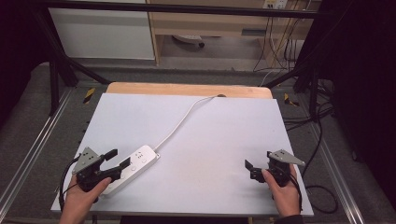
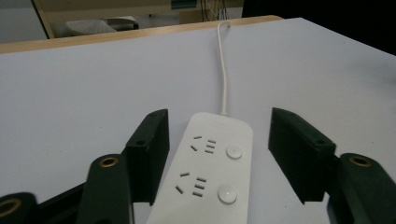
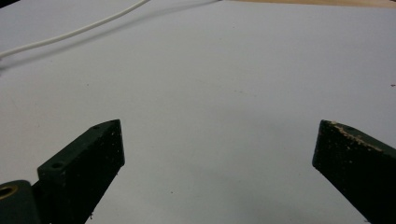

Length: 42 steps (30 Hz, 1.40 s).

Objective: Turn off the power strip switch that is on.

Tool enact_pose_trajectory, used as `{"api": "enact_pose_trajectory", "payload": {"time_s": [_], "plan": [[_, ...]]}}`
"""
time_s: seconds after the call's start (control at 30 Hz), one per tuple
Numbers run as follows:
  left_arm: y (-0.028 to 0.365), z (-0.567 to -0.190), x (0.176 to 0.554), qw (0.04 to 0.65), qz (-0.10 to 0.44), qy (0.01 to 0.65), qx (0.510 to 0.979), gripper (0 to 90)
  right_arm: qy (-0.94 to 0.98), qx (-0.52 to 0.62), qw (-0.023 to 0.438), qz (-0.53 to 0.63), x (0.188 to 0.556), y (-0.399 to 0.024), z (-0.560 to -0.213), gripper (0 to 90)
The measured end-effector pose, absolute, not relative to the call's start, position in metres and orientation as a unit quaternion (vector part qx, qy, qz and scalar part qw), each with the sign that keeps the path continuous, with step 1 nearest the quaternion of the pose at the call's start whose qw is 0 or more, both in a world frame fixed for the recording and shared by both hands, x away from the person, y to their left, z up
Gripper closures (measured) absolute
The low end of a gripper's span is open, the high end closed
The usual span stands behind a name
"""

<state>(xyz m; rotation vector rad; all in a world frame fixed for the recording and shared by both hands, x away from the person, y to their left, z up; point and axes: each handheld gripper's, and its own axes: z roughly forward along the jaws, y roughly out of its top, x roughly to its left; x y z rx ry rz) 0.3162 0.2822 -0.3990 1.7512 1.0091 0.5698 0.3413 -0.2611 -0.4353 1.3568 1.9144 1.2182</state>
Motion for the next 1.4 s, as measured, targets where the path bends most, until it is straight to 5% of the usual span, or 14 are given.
{"api": "enact_pose_trajectory", "payload": {"time_s": [0.6, 0.83, 1.4], "plan": [[0.286, -0.405, 0.323, 0.474, 0.213, 0.431, 0.738, 81.9, 0.703, 0.499, 0.243, 0.445, 0.342, -0.261, -0.436, 2.9], [0.287, -0.407, 0.325, 0.466, 0.193, 0.425, 0.752, 90.0, 0.704, 0.496, 0.244, 0.446, 0.342, -0.260, -0.435, 2.9], [0.285, -0.411, 0.326, 0.434, 0.173, 0.422, 0.777, 90.0, 0.718, 0.488, 0.239, 0.435, 0.342, -0.254, -0.437, 2.9]]}}
